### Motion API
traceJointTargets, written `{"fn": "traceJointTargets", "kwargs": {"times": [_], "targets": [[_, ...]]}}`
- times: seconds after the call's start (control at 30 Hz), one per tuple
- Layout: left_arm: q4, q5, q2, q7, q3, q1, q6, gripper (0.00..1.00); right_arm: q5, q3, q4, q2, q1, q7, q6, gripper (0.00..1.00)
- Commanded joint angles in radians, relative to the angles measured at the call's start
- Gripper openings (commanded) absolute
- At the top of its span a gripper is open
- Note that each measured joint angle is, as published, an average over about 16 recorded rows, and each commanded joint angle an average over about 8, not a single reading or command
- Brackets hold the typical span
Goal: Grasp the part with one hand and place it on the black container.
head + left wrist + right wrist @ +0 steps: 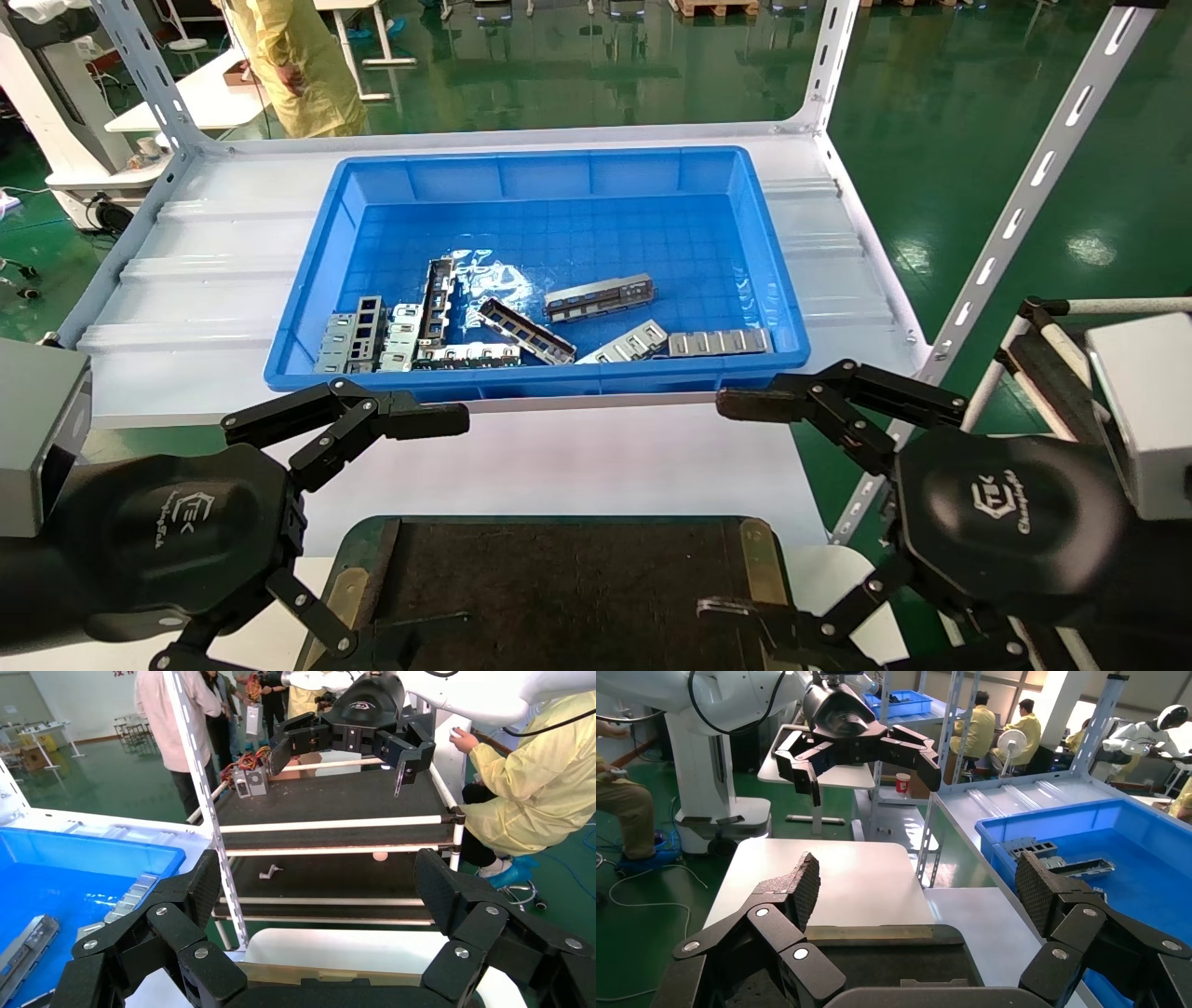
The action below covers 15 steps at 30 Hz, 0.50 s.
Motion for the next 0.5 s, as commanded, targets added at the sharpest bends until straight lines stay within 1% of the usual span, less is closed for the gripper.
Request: {"fn": "traceJointTargets", "kwargs": {"times": [0.03, 0.5], "targets": [[0.0, 0.0, 0.0, 0.0, 0.0, 0.0, 0.0, 1.0, 0.0, 0.0, 0.0, 0.0, 0.0, 0.0, 0.0, 1.0], [0.0, 0.0, 0.0, 0.0, 0.0, 0.0, 0.0, 1.0, 0.0, 0.0, 0.0, 0.0, 0.0, 0.0, 0.0, 1.0]]}}
